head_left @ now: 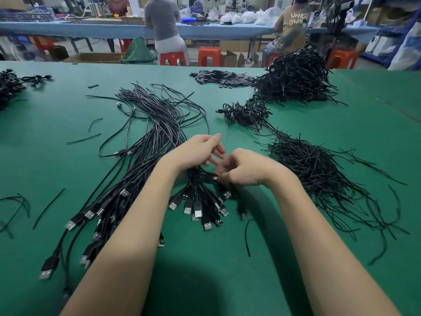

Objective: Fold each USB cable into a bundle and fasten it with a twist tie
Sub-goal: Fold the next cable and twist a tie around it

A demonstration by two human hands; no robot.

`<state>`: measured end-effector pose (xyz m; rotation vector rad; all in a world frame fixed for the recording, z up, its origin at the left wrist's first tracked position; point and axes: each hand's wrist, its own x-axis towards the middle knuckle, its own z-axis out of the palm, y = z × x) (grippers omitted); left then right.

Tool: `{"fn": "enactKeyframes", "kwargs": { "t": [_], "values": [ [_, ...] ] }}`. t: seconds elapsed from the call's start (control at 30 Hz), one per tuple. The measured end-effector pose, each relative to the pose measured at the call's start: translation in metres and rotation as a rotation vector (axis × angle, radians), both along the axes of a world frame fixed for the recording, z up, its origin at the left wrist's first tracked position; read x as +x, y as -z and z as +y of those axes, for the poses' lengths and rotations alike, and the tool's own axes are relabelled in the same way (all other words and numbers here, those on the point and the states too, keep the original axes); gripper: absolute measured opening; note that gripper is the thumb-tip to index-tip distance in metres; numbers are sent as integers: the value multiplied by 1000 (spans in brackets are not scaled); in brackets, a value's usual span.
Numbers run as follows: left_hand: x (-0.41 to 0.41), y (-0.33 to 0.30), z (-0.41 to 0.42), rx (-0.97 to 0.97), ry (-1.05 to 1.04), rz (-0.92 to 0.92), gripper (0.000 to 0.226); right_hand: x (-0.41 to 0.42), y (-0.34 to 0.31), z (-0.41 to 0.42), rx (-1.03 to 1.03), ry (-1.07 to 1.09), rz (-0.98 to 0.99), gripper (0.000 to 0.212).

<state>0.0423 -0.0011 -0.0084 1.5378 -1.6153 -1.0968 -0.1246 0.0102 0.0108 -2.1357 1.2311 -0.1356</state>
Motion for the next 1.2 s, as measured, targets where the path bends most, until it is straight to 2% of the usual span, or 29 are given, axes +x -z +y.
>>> {"fn": "enactKeyframes", "kwargs": {
  "t": [0.13, 0.27, 0.37, 0.47, 0.5, 0.57, 0.67, 0.73, 0.8, 0.9, 1.0, 1.13, 1.2],
  "values": [
    [-3, -2, 3, 23, 51, -24, 49, -24, -6, -2, 337, 58, -273, 15],
    [-4, -6, 9, 19, 120, -104, 50, -50, -13, -13, 180, 230, -290, 20],
    [-6, -13, 14, 38, 236, -146, 49, -62, -14, -19, 223, 399, -712, 4],
    [-16, -18, 17, 8, 318, -147, 48, -62, -16, -22, 304, 466, -1034, 4],
    [-20, -20, 17, -14, 325, -152, 46, -61, -16, -23, 304, 466, -1060, 5],
    [-31, -22, 17, -46, 323, -105, 42, -58, -13, -23, 250, 442, -966, 11],
    [-45, -22, 20, -60, 263, 63, 42, -53, -9, -20, 206, 398, -837, 29],
    [-53, -23, 21, -49, 214, 221, 40, -47, -8, -17, 293, 368, -905, 53],
    [-58, -26, 22, -25, 152, 473, 38, -41, -5, -14, 449, 273, -947, 73],
    [-54, -36, 21, 40, 72, 865, 37, -28, 3, -9, 596, 154, -927, 80],
    [-42, -42, 21, 65, 41, 1153, 35, -19, 4, -6, 565, 132, -874, 85],
    [-37, -44, 21, 127, 37, 1382, 36, -23, -2, -4, 482, 99, -844, 91],
    [-36, -45, 20, 154, 49, 1455, 39, -32, -5, -5, 521, 60, -835, 86]
  ]
}}
